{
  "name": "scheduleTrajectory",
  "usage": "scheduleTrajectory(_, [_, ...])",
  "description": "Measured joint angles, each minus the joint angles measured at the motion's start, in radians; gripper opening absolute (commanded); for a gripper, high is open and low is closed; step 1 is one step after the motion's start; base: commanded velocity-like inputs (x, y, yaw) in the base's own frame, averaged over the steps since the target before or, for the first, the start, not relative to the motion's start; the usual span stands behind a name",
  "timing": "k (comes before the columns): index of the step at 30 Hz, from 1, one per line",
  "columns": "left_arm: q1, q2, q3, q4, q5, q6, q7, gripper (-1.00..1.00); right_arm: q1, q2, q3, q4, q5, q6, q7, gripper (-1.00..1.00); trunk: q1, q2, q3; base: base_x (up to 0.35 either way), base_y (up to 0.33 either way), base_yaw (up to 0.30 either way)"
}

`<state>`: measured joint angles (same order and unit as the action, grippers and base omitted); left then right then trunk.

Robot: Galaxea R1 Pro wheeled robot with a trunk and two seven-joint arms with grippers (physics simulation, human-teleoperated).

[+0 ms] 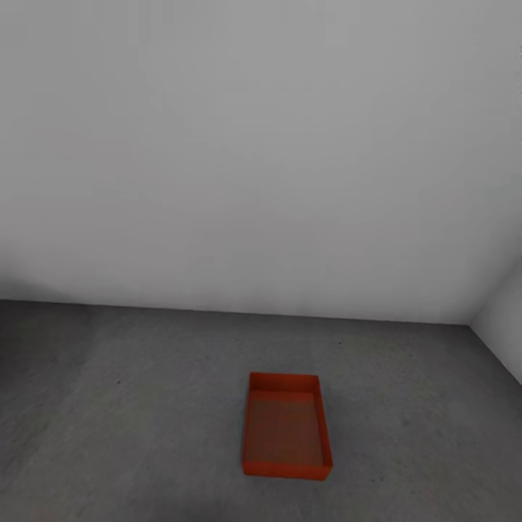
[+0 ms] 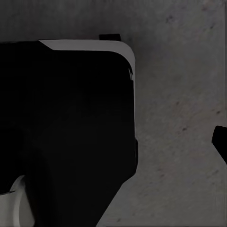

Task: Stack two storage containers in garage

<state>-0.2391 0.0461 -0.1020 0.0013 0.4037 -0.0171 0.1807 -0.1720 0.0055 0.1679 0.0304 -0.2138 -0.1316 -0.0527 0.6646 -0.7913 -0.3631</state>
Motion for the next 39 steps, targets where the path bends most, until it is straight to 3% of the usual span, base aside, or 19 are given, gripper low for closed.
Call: scheduleTrajectory(39, [0.002, 0.000, 0.000, 0.000, 0.000, 0.000, 0.001, 1.00, 0.000, -0.001, 0.002, 0.000, 0.001, -0.004, -0.003, 1.00, 0.000, 0.000, 0.063, 0.000, 0.000, 0.000])
